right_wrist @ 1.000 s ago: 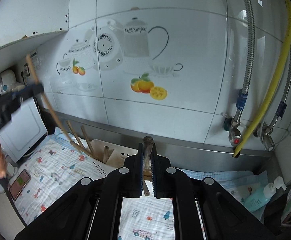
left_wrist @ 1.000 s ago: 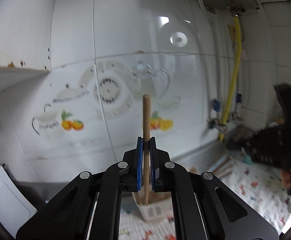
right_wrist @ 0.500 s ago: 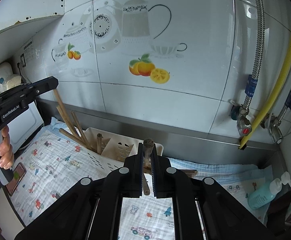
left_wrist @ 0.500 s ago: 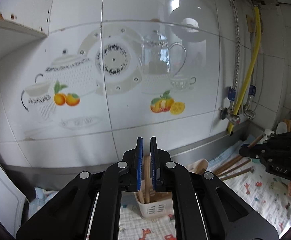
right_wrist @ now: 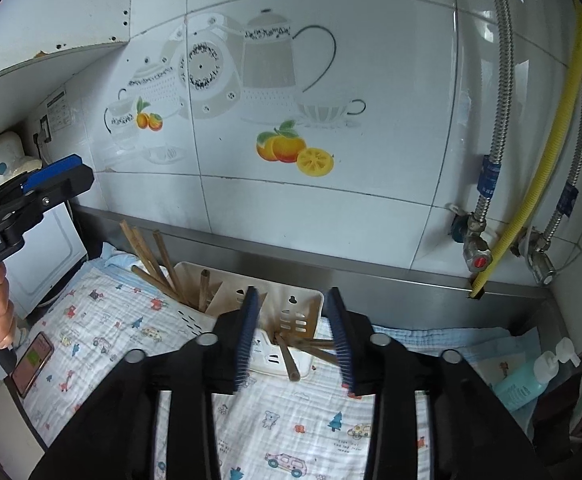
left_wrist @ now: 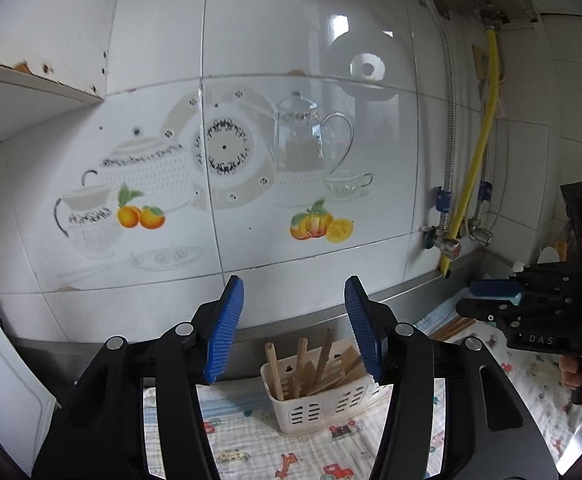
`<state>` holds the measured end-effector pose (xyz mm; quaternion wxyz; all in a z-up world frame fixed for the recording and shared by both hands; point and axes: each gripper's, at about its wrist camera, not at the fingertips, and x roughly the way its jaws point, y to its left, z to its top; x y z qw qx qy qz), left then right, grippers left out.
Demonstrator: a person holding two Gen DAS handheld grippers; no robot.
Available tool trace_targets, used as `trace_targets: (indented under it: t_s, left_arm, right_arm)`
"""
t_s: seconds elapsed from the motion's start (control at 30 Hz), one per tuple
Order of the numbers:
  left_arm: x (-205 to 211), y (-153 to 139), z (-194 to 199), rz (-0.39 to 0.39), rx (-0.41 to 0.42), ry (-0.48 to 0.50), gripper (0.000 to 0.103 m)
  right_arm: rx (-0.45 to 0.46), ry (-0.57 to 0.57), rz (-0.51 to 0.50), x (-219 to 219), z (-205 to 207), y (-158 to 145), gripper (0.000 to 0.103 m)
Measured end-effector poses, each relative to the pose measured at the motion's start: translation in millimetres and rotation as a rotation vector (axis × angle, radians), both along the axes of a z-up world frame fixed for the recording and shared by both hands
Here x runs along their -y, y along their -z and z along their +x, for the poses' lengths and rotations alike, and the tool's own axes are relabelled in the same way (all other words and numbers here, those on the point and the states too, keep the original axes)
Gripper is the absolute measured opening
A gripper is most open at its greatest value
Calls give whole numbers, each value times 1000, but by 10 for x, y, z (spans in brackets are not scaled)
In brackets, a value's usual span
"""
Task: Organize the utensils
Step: 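Open the left tool over the holder while the right tool releases its chopstick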
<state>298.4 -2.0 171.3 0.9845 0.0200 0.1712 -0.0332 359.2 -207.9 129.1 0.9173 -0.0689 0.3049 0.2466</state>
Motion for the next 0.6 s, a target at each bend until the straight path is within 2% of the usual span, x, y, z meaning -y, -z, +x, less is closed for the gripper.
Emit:
trace_targets:
  t_s: [0.07,0.23,0.3,0.37,0.4,0.47,0.6]
  left_arm:
    - [-13,-15,-94,-8,0,6,54]
    - [-53,-11,-351,-15,17,0,68]
    - [-82,17,-469,-20,20,-9,81]
    - [-100,44,-568,-17,23,-18,88]
    - [-109,65,-630,-16,24,-16,89]
    - [-121,112,-728,-8,23,-18,93]
    - [-168,244,-930,-4,14,-14,96]
  right_arm:
    - [20,4,-8,7,-96,-33,49]
    - [58,5,-15,36,-343,-84,62]
    - [69,8,-14,47,-454,-90,69]
    - [75,9,-11,58,-547,-86,74]
    - [78,10,-10,62,-595,-82,76]
    - [86,20,-8,73,-695,-64,87]
    - [89,20,9,93,-899,-3,91]
